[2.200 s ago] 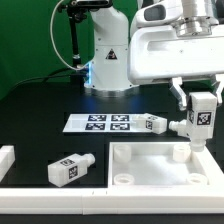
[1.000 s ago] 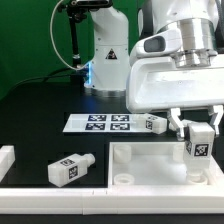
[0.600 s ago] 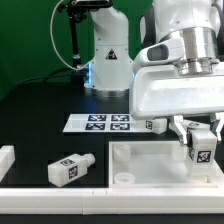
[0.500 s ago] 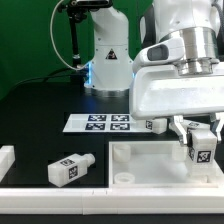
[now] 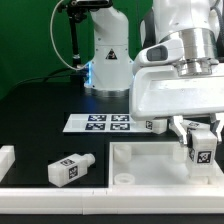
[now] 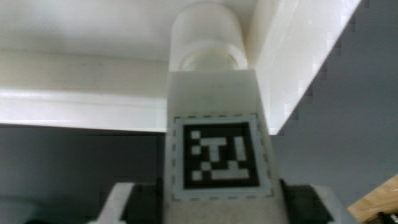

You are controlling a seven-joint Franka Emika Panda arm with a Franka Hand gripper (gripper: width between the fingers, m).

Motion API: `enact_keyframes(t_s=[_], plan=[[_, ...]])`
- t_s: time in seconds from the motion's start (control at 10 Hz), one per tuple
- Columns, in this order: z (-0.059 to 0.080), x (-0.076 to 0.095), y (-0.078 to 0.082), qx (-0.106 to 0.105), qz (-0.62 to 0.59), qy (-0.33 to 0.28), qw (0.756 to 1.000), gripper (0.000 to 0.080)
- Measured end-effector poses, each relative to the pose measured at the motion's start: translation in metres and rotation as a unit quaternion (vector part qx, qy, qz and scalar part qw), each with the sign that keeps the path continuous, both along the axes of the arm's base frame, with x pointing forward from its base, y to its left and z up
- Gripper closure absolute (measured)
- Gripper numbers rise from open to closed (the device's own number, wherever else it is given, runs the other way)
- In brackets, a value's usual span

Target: Assemble one leg

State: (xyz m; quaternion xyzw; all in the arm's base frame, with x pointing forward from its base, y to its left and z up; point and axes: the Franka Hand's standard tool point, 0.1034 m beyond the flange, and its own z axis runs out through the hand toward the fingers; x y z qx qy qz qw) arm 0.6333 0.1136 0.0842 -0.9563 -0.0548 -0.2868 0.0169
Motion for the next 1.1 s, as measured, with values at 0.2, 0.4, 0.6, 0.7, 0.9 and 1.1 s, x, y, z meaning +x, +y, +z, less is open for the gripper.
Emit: enact_keyframes(t_s=[0.2, 0.4, 0.6, 0.7, 0.9, 1.1], plan=[[-0.001, -0.001, 0.000, 0.000, 0.000, 0.005, 1.000, 0.0414], [0.006, 0.001, 0.000, 0.010, -0.014, 0.057, 0.998, 0.0189], [0.011, 0.004, 0.012, 0.031, -0.043, 0.158, 0.986, 0.0158], [0.015, 0.010, 0.019, 0.038, -0.055, 0.189, 0.980, 0.0152], [0.010, 0.016, 0.015, 0.032, -0.052, 0.234, 0.970, 0.0151], [0.010, 0.011, 0.006, 0.026, -0.044, 0.280, 0.959, 0.0151]])
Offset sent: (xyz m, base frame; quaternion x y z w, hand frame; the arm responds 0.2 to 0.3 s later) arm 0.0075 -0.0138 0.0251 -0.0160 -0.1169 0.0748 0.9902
